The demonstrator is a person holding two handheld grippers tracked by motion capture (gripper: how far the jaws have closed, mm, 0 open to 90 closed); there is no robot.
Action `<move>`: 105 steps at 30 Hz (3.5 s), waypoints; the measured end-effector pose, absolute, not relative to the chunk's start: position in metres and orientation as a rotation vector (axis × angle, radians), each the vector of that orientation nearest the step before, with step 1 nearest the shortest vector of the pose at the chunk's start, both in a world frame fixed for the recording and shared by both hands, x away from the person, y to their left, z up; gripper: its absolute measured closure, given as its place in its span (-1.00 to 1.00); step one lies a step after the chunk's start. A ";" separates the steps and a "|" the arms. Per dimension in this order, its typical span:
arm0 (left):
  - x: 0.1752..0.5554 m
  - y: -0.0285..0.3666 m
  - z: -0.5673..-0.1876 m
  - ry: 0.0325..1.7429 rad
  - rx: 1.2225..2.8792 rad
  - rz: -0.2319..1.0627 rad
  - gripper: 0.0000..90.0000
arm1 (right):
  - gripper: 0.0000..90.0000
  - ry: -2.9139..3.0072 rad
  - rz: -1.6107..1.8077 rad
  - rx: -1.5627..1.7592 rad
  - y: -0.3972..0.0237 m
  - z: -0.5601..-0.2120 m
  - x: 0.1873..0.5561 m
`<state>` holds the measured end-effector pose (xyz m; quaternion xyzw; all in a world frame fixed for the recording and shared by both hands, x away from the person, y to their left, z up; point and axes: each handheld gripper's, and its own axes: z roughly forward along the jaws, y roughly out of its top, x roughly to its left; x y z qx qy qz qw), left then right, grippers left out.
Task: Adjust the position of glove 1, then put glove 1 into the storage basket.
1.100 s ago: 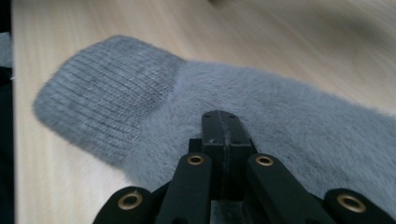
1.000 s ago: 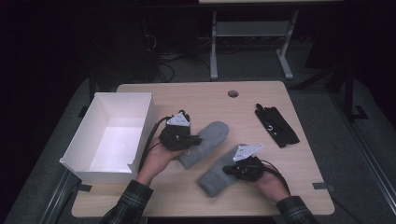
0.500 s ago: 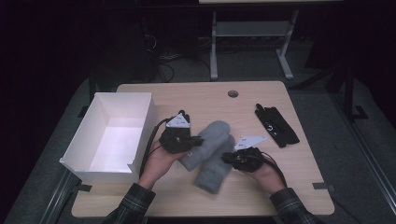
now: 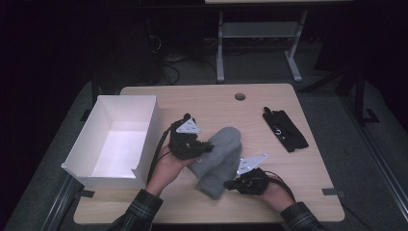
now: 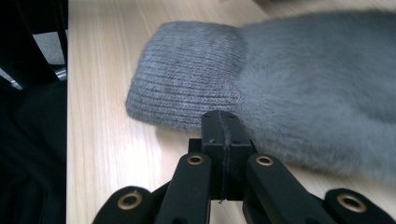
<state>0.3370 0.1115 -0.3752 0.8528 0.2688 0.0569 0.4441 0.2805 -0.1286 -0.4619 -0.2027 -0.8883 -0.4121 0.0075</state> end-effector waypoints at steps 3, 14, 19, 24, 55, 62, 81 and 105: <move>0.338 0.114 -0.375 0.670 2.115 0.145 0.91 | 1.00 -2.780 -1.296 -0.615 -0.115 -0.463 0.282; 0.331 0.125 -0.373 0.680 2.105 0.164 0.91 | 0.92 -2.810 -1.378 -0.613 -0.103 -0.456 0.282; 0.323 0.127 -0.375 0.647 2.117 0.163 0.91 | 0.72 -2.813 -1.422 -0.814 -0.157 -0.449 0.291; 0.319 0.122 -0.382 0.609 2.122 0.160 0.91 | 0.64 -2.837 -1.411 -1.039 -0.206 -0.452 0.304; 0.333 0.139 -0.412 0.776 2.260 0.255 0.99 | 1.00 -2.795 -1.345 -1.006 -0.199 -0.452 0.302; 0.339 0.141 -0.430 0.806 2.327 0.180 0.99 | 1.00 -2.818 -1.297 -0.860 -0.159 -0.461 0.302; 0.322 0.151 -0.430 0.808 2.290 0.073 0.94 | 0.83 -2.843 -1.266 -0.846 -0.149 -0.465 0.307; 0.372 0.098 -0.420 0.719 2.252 -0.018 -0.70 | -0.36 -2.873 -1.237 -1.242 -0.214 -0.475 0.316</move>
